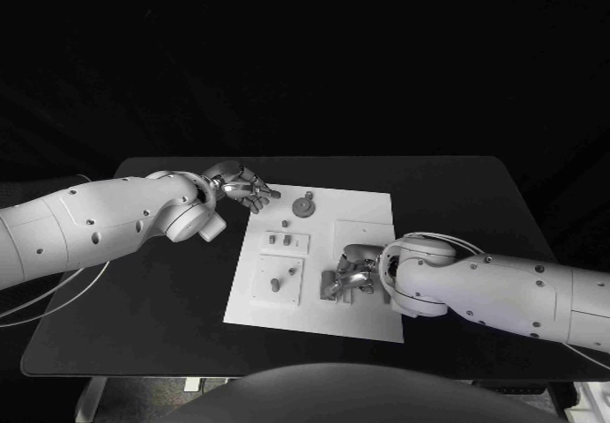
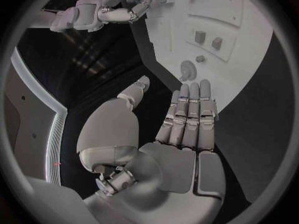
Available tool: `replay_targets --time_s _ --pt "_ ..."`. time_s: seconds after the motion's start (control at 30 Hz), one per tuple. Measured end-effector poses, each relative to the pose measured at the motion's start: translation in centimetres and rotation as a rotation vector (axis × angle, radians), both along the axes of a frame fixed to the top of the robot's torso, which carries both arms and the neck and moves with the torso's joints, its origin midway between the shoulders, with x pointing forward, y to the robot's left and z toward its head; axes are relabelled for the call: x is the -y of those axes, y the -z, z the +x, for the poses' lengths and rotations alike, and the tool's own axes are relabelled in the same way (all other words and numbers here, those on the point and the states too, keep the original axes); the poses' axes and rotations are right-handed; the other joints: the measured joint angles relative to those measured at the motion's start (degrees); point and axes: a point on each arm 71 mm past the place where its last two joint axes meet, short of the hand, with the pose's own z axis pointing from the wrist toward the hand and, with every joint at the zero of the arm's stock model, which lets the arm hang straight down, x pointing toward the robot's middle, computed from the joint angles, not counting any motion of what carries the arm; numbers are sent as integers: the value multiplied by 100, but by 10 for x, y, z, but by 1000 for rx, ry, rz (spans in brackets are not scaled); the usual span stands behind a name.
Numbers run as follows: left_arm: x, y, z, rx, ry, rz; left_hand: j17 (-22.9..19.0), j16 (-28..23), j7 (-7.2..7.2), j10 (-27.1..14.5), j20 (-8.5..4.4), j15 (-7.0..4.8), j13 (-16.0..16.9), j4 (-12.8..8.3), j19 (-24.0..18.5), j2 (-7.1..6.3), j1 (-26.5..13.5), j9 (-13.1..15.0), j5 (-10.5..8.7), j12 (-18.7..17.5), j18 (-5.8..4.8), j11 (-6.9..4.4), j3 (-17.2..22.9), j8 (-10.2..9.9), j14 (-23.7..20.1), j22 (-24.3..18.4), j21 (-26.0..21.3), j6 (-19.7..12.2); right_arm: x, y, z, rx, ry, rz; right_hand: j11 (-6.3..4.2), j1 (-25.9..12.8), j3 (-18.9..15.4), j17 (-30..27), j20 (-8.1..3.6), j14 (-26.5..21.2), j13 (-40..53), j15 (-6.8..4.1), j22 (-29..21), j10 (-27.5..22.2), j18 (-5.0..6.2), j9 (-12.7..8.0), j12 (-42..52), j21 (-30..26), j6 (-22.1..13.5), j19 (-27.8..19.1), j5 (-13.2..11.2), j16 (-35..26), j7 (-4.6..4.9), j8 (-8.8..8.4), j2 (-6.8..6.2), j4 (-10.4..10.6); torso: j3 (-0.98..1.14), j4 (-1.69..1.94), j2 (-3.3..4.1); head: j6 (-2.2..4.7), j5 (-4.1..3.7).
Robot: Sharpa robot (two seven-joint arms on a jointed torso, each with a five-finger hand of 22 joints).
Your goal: Assemble the parts on the task board
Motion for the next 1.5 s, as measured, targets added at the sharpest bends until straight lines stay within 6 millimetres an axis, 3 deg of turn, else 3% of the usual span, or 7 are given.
replay_targets --time_s 0.93,1.13,1.27,1.33,1.5 --pt "0 0 0 -1 -1 1 11 -22 0 0 0 0 4 0 0 0 0 1 0 0 0 0 0 0 0 4 0 0 5 3 2 57 -42 -74 -21 32 16 0 0 38 -11 -4 0 61 -5 7 0 0 18 39 -1 0 -22 13 31 16 8 -8 0 0 3" --pt "-1 1 0 -1 -3 3 11 -22 0 0 0 0 3 0 0 0 0 1 0 0 0 0 0 0 0 4 0 0 19 -2 -2 63 3 -25 -21 33 17 -5 -33 94 -11 -29 0 122 -40 2 0 0 67 113 0 0 -26 45 29 15 8 -6 -1 0 -6" --pt "-2 1 1 0 -5 4 10 -22 0 0 0 0 3 0 0 0 0 1 0 0 0 0 0 0 0 3 0 0 32 -17 9 82 63 20 97 100 63 -5 -62 232 -11 44 0 240 -78 -62 -1 0 -343 184 0 -1 110 -162 -39 14 7 -7 -4 0 -14" --pt "-2 1 1 0 -6 4 10 -22 0 0 0 0 3 0 0 0 0 1 0 0 0 0 0 0 0 3 0 0 41 -21 15 83 97 31 135 100 64 -4 -62 267 -11 79 0 278 -78 -76 -3 0 -396 185 0 -2 124 -216 -38 15 7 -9 -5 0 -18" --pt "-3 0 1 3 -7 4 17 -22 0 0 0 0 9 -16 0 0 0 -6 0 0 0 0 -16 0 0 10 0 0 62 -28 30 61 186 43 154 100 64 -7 -62 253 -11 110 0 297 -73 -78 -6 0 -486 185 0 -2 173 -220 -38 15 4 -13 -6 0 -25"
